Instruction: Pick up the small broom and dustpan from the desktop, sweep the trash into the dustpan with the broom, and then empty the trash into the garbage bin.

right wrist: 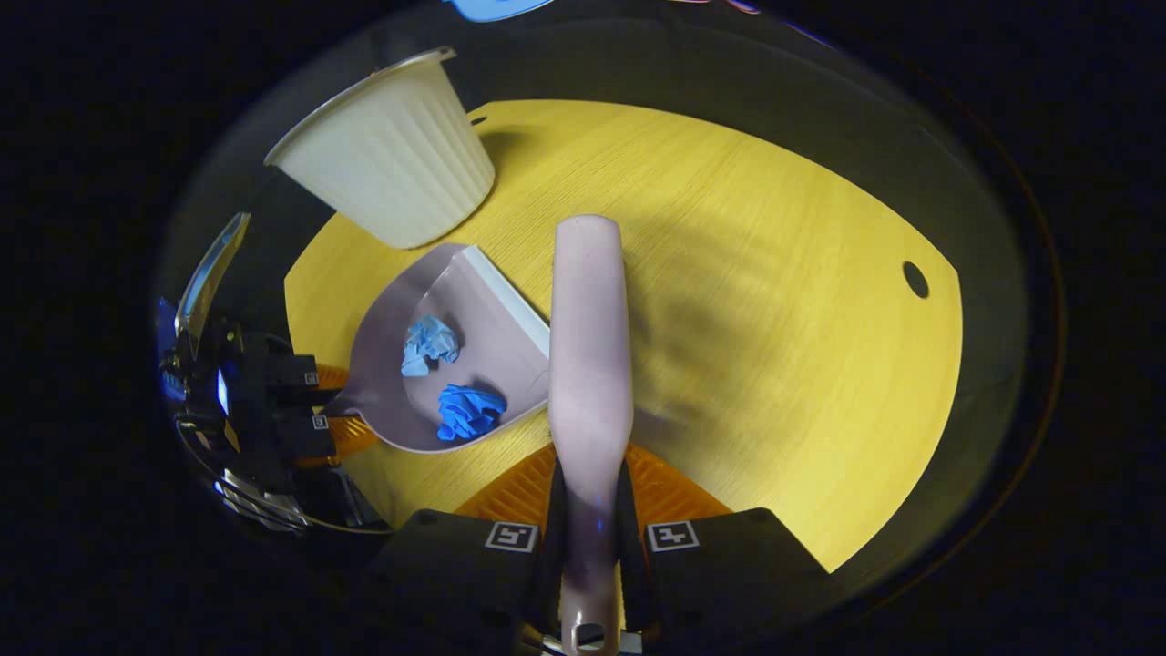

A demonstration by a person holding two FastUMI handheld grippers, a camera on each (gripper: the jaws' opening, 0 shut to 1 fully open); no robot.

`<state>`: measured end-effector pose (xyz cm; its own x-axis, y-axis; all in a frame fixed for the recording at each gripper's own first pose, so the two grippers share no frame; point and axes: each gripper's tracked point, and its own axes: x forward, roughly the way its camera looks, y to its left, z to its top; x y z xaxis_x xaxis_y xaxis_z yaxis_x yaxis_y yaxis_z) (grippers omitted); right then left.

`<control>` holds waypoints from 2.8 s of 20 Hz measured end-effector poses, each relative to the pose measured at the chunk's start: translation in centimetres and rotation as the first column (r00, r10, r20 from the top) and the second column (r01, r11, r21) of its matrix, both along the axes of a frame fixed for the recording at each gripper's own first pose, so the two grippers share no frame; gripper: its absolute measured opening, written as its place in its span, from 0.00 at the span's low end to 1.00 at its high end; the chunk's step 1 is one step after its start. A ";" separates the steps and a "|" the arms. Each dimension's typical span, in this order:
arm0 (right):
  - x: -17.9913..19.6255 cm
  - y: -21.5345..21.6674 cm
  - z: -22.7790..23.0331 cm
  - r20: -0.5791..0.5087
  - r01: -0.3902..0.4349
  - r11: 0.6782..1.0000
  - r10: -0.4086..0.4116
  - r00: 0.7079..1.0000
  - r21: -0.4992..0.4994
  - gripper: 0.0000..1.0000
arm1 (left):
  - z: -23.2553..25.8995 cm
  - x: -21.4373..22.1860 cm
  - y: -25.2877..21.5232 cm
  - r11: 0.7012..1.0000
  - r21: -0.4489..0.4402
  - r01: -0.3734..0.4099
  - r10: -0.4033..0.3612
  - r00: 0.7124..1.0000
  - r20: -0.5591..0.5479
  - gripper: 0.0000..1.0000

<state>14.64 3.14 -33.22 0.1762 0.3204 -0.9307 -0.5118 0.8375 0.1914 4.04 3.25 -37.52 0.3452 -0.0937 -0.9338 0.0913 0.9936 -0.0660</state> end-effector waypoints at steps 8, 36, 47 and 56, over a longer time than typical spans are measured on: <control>-0.3 -1.6 -5.0 0.210 0.229 0.972 -0.234 0.949 0.047 0.29 | 1.3 -0.2 0.8 0.995 -0.048 -0.086 0.098 0.925 0.366 0.29; -0.4 -0.6 -2.5 0.300 0.235 0.949 -0.292 0.908 0.210 0.29 | 14.1 15.0 18.1 0.461 0.794 0.396 -0.256 0.916 -0.308 0.29; -0.5 -2.2 -3.4 0.257 0.288 0.941 -0.327 0.909 0.177 0.29 | 13.7 15.1 15.6 0.451 0.857 0.249 -0.282 0.951 -0.127 0.29; 0.7 -5.4 -2.1 0.259 0.406 0.905 -0.425 0.867 0.126 0.29 | 3.8 19.0 -4.2 0.953 0.302 0.023 -0.128 0.934 0.334 0.29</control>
<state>15.37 -2.28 -35.30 0.5513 0.2188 -0.8051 -0.1588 0.9749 0.1562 23.06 -0.91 -33.73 0.6533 0.1224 -0.7472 0.1318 0.9534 0.2715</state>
